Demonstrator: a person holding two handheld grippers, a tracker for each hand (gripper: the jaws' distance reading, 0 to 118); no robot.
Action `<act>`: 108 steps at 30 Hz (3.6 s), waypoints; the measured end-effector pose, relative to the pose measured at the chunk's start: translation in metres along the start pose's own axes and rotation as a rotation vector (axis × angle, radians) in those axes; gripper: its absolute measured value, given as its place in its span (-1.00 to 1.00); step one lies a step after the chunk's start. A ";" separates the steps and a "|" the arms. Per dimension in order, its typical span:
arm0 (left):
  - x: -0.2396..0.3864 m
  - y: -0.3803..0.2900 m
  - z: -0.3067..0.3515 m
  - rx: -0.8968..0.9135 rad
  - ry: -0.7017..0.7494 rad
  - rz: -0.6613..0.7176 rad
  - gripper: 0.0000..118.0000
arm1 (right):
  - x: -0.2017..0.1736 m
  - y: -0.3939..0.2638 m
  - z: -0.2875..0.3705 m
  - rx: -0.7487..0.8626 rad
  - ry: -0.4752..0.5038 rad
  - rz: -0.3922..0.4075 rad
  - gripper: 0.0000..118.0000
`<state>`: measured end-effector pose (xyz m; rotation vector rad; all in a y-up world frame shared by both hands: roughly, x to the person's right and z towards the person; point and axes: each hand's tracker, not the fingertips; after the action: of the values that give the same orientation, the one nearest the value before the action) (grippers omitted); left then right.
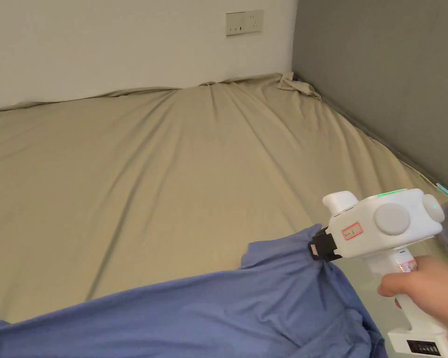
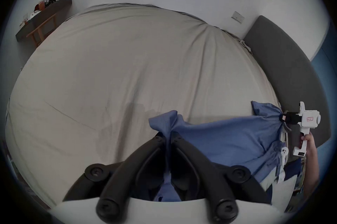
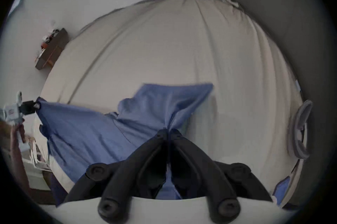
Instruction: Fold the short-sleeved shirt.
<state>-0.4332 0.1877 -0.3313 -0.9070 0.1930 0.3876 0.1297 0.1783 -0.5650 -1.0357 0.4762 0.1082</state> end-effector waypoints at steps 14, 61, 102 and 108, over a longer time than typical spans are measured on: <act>-0.035 -0.126 0.054 -0.174 -0.048 -0.002 -0.97 | -0.021 -0.156 0.044 -0.165 0.032 -0.016 -0.93; -0.109 -0.185 -0.038 -0.129 -0.046 0.216 0.85 | -0.102 -0.156 0.086 0.114 0.396 0.013 -0.95; 0.090 -0.142 0.066 -0.014 -0.197 -0.057 -0.76 | -0.107 -0.144 0.076 0.069 0.369 -0.115 -0.95; 0.146 -0.190 -0.046 -0.159 -0.080 -0.139 -0.67 | -0.112 -0.142 0.084 0.074 0.375 -0.088 -0.95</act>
<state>-0.2223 0.0815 -0.2686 -1.0526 0.0255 0.3122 0.1010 0.1910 -0.3685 -1.0056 0.7675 -0.1840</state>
